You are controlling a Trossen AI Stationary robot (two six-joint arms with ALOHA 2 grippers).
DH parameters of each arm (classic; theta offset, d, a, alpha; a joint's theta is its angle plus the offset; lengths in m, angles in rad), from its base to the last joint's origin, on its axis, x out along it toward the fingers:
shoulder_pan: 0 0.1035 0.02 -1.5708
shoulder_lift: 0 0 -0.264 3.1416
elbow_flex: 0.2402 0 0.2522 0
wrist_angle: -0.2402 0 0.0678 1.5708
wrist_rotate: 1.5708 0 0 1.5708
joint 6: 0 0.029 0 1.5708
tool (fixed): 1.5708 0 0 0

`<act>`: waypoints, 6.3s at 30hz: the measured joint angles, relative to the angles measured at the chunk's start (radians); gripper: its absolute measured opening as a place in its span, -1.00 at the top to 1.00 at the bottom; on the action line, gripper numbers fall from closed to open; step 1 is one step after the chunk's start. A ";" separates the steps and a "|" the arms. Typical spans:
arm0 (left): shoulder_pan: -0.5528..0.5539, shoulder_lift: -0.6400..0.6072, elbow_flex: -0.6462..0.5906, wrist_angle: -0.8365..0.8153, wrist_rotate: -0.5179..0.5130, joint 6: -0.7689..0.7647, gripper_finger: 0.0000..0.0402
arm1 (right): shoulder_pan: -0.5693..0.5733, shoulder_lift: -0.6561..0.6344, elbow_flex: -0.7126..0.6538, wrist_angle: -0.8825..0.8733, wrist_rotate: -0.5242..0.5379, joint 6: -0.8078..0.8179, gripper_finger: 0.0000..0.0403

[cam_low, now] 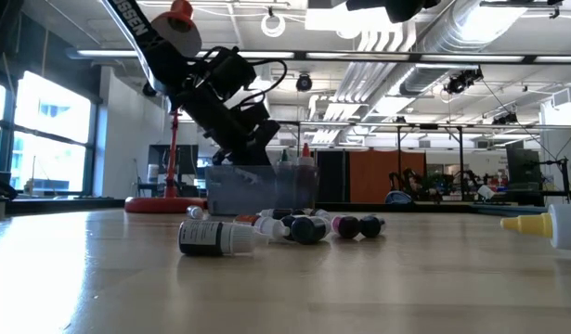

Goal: Pick & Place food coloring
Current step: Put the large green food coloring bottle into the bin, then put the large yellow food coloring bottle into the bin

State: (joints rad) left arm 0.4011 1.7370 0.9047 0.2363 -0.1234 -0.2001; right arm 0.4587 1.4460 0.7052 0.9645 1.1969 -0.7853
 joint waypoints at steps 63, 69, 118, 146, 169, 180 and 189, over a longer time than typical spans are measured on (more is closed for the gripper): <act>0.037 0.075 0.066 -0.022 0.024 -0.015 1.00 | 0.000 0.000 0.000 -0.003 -0.035 0.001 -0.04; 0.009 0.008 0.060 -0.150 0.022 -0.051 1.00 | 0.002 0.000 0.000 -0.004 0.054 0.003 -0.04; -0.697 -0.639 0.064 -0.555 -0.273 -0.014 1.00 | 0.091 0.097 0.176 -1.332 -1.139 1.821 0.20; -0.696 -0.639 0.064 -0.609 -0.310 -0.014 1.00 | 0.089 0.164 0.233 -1.516 -1.151 1.683 -0.07; -0.696 -0.639 0.065 -0.598 -0.317 -0.014 1.00 | 0.057 0.160 0.016 -1.199 -1.145 1.691 0.27; -0.696 -0.639 0.065 -0.598 -0.317 -0.014 1.00 | 0.000 0.164 0.021 -1.192 -1.232 1.654 0.70; -0.696 -0.639 0.065 -0.603 -0.317 -0.014 1.00 | -0.003 0.164 0.066 -1.231 -1.277 1.485 0.73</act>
State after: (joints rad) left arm -0.2947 1.0981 0.9695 -0.3664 -0.4400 -0.2146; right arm 0.4559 1.6104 0.7714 -0.2665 -0.0804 0.6995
